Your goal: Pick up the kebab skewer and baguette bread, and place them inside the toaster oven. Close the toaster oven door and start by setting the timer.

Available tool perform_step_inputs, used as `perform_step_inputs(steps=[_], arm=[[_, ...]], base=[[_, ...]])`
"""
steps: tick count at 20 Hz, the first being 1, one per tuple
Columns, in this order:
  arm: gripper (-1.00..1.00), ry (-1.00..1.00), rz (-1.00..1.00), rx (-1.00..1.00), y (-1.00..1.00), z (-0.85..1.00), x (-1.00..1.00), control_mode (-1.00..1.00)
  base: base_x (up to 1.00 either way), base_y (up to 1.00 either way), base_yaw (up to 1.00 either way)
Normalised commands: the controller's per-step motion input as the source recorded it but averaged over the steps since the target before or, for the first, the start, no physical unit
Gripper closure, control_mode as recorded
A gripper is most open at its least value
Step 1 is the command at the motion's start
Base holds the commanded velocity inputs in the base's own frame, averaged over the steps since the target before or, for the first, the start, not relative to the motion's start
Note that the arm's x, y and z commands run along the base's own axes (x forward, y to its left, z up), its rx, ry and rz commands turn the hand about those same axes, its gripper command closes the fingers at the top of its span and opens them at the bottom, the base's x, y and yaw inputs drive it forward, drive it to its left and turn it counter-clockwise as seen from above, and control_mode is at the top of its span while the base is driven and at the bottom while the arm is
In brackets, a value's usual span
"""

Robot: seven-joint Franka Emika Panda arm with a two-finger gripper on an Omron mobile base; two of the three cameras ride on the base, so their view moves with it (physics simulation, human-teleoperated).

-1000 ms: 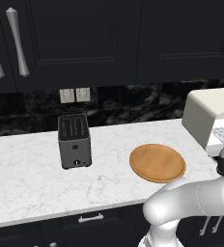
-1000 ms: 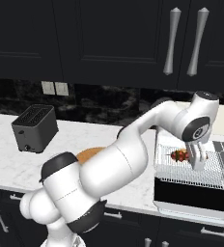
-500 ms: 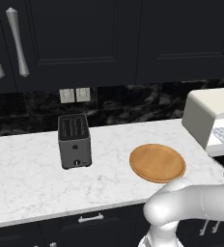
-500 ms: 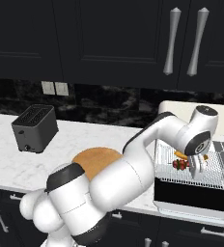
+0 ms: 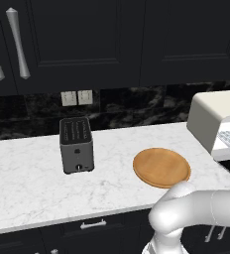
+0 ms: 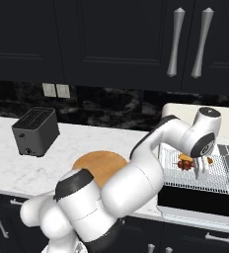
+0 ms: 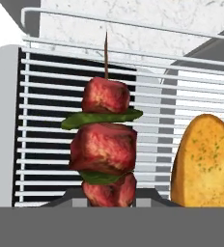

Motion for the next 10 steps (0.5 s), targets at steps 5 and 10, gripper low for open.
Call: perform_step_inputs(steps=[5,10], arm=[[1.00,0.01,-0.01,0.00,0.00,0.00,0.34,-1.00],[1.00,0.02,0.00,0.00,-0.20,0.00,0.31,-1.00]], base=[[0.00,0.00,0.00],[0.00,0.00,0.00]])
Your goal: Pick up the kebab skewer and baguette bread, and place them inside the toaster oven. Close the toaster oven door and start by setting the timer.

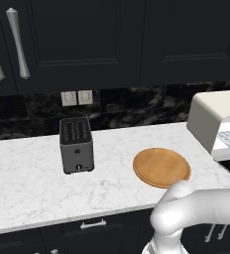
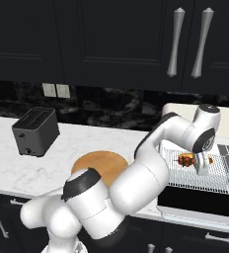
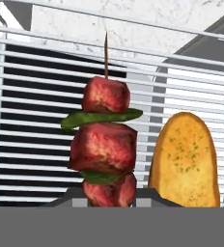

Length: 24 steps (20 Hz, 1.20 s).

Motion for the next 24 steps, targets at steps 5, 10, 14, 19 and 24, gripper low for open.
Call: perform_step_inputs(steps=[5,10,14,19,24], arm=[[1.00,0.00,0.00,0.00,-0.33,-0.08,0.22,-1.00],[1.00,0.00,0.00,0.00,0.00,-0.19,0.27,-1.00],[1.00,0.00,0.00,0.00,0.00,-0.19,0.32,-1.00],[-1.00,0.00,-0.01,0.00,0.00,-0.12,0.30,-1.00],[-1.00,0.00,0.00,0.00,0.00,0.00,0.05,-1.00]], base=[[0.00,0.00,0.00],[0.00,0.00,0.00],[0.00,0.00,0.00],[0.00,0.00,0.00],[0.00,0.00,0.00]])
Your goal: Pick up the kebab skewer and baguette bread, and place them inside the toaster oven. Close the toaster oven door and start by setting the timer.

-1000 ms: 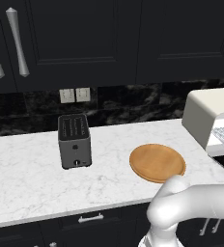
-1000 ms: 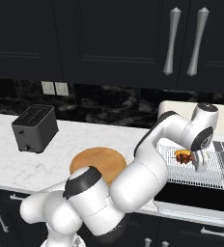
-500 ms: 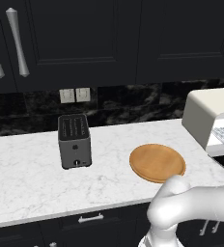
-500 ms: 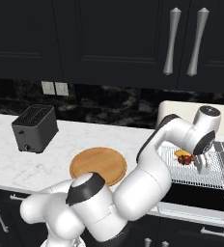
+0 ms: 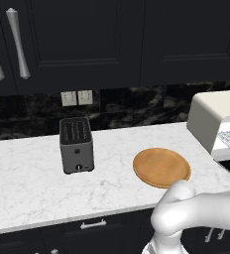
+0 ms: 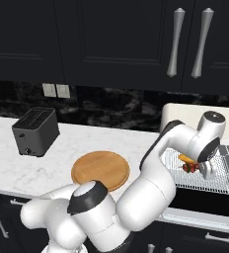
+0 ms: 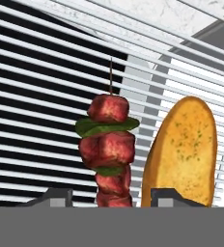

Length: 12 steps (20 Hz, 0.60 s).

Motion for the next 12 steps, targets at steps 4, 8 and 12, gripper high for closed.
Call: perform_step_inputs(steps=[4,8,12], arm=[[-1.00,0.00,0.00,0.00,0.00,0.00,0.00,-1.00],[-1.00,0.00,0.00,0.00,-0.10,0.03,-0.09,-1.00],[-1.00,0.00,-0.17,0.02,-0.23,0.11,-0.83,-1.00]], base=[[0.00,0.00,0.00],[0.00,0.00,0.00],[0.00,0.00,0.00]])
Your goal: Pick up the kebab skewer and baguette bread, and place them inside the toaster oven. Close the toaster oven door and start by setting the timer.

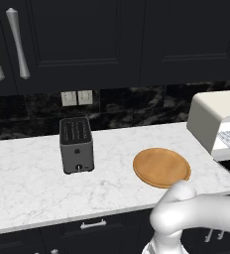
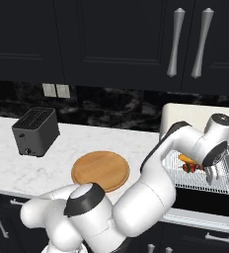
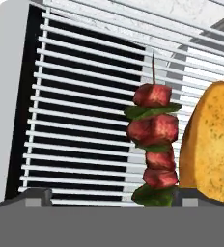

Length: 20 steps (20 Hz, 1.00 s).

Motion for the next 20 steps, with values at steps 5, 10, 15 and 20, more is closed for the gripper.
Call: perform_step_inputs(steps=[5,10,15,20], arm=[[-1.00,-0.02,-0.32,0.11,-0.18,0.19,-0.81,-1.00],[-1.00,-0.11,-0.61,0.32,0.00,0.00,-0.64,-1.00],[-1.00,-0.17,-0.76,0.36,0.01,0.00,-0.17,-1.00],[-1.00,-0.17,-0.81,0.28,0.12,0.03,0.00,-1.00]], base=[[0.00,0.00,0.00],[0.00,0.00,0.00],[0.00,0.00,0.00],[0.00,0.00,0.00]])
